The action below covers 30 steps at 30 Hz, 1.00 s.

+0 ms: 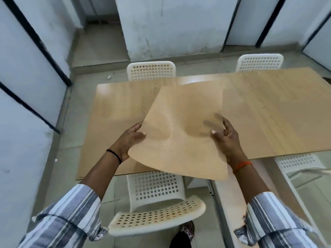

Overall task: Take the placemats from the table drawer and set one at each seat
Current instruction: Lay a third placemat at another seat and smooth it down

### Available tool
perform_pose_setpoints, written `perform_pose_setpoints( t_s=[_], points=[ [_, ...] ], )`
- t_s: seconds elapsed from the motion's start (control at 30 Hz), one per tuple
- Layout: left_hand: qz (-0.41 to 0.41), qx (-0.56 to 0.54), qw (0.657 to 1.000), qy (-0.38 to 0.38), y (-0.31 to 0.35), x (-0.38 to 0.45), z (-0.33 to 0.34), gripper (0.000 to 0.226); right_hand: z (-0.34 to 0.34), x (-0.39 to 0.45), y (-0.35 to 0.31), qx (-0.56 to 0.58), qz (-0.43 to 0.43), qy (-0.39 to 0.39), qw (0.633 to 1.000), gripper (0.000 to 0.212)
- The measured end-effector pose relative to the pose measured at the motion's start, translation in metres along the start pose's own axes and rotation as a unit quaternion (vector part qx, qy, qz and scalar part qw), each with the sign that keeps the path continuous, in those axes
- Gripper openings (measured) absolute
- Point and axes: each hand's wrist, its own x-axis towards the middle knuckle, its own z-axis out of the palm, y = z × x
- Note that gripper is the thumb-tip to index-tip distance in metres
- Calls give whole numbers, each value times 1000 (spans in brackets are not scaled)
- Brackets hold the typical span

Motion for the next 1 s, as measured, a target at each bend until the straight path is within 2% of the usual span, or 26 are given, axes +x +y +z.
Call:
perform_pose_setpoints(
  t_s=[0.17, 0.3, 0.47, 0.6, 0.8, 1.0],
  points=[
    [50, -13, 999, 3, 0, -39, -88, 66, 96, -49, -12, -15, -44, 34, 998, 60],
    [68, 3, 998, 8, 2, -72, -157, 68, 176, -85, -20, -34, -70, 69, 995, 59],
    [88, 31, 995, 25, 16, -103, -220, 68, 255, -109, -28, -96, -52, 79, 991, 61],
    [111, 59, 992, 25, 30, -112, -251, 68, 293, -107, -27, -166, -24, 94, 981, 66],
    [136, 68, 988, 20, 49, -86, -290, 71, 336, -84, -25, -201, -5, 142, 969, 64],
    [141, 100, 985, 6, 83, -19, -322, 72, 376, -32, -26, -194, -11, 194, 962, 56]
  ],
)
